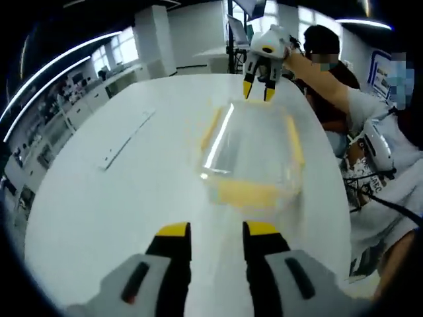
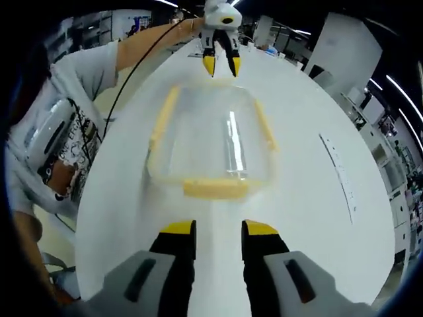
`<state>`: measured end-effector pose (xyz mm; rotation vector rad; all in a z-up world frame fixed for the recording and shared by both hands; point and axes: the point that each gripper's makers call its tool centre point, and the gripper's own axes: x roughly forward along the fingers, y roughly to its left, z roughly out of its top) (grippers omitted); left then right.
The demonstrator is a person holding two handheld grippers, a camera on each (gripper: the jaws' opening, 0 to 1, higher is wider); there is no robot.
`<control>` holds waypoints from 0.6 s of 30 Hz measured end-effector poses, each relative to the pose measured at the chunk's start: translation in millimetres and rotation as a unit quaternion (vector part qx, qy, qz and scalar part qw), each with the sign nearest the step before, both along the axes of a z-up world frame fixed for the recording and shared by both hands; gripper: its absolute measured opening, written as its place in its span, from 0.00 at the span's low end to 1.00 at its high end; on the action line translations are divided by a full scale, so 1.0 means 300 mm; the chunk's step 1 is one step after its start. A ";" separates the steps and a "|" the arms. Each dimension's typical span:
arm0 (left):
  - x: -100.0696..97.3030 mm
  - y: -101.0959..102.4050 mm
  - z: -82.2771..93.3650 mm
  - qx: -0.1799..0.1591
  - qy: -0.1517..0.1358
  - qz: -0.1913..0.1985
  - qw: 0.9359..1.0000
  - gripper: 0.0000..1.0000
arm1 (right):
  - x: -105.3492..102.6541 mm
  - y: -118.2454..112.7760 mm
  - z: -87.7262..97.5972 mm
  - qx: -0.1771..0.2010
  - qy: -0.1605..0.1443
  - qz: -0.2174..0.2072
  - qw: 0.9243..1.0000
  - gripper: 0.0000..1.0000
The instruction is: Snap each plastic latch of the storage box into its locked position after aligning the lid with the box until every specified latch is closed and the lid sits flush.
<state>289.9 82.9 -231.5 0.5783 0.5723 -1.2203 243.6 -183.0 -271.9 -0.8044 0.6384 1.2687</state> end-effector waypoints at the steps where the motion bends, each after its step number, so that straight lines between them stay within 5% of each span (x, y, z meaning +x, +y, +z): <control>1: 0.002 -0.006 0.017 -0.007 -0.005 0.002 1.000 0.28 | 0.001 -0.002 0.003 0.003 -0.003 -0.001 1.000 0.25; 10: -0.047 -0.213 0.170 -0.027 -0.064 -0.054 0.996 0.22 | 0.023 0.046 0.091 0.099 -0.067 -0.013 0.993 0.17; 14: -0.091 -0.333 0.142 0.026 -0.066 -0.103 0.992 0.21 | 0.028 0.088 0.134 0.164 -0.092 -0.020 0.982 0.15; 18: -0.099 -0.405 0.064 0.105 -0.031 -0.133 0.985 0.21 | 0.043 0.100 0.115 0.177 -0.096 -0.020 0.979 0.10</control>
